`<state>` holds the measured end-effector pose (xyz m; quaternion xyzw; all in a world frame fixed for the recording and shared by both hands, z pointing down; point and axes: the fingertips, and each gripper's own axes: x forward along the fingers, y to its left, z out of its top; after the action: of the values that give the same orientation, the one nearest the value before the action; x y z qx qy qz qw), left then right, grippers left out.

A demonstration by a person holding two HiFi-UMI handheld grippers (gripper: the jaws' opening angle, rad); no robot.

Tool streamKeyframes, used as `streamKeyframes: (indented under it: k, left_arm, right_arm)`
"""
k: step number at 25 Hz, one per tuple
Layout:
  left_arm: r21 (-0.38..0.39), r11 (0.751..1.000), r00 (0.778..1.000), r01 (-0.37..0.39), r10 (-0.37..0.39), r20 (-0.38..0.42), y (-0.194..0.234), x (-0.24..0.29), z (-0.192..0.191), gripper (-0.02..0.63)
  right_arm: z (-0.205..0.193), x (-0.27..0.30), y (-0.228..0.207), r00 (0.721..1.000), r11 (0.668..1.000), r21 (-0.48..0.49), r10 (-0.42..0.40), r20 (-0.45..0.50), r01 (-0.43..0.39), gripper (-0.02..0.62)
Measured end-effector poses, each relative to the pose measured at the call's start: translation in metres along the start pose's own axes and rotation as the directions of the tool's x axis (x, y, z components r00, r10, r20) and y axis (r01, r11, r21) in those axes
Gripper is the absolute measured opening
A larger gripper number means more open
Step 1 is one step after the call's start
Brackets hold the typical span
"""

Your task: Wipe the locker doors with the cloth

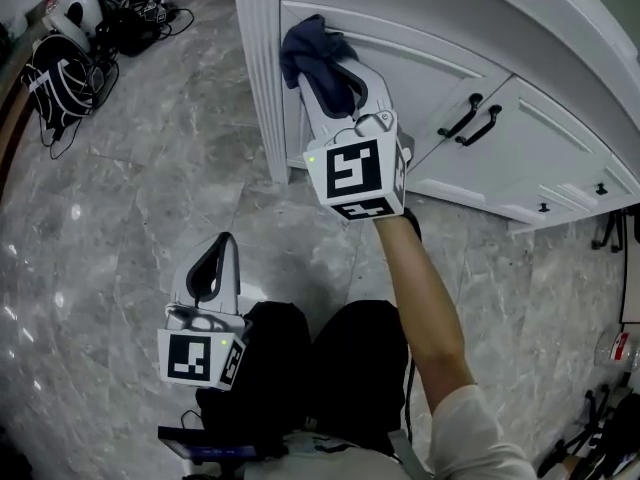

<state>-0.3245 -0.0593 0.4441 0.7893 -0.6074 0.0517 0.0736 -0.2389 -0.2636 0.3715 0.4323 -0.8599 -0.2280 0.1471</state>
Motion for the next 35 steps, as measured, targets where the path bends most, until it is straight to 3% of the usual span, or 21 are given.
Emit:
streamKeyframes:
  k: [16, 24, 35]
  left_arm:
    - [0.006, 1.000, 1.000, 0.015, -0.015, -0.002, -0.007, 0.004, -0.006, 0.002]
    - [0.004, 1.000, 1.000, 0.024, -0.024, 0.002, -0.012, 0.003, -0.005, 0.002]
    - [0.010, 1.000, 1.000, 0.026, -0.026, 0.008, -0.015, -0.005, -0.005, 0.002]
  right_arm:
    - [-0.028, -0.047, -0.065, 0.988, 0.985, -0.094, -0.147, -0.045, 0.143, 0.109]
    - [-0.049, -0.074, -0.101, 0.963, 0.965, 0.056, -0.248, -0.106, 0.255, 0.109]
    - [-0.084, -0.092, -0.112, 0.923, 0.918, 0.150, -0.339, -0.179, 0.366, 0.110]
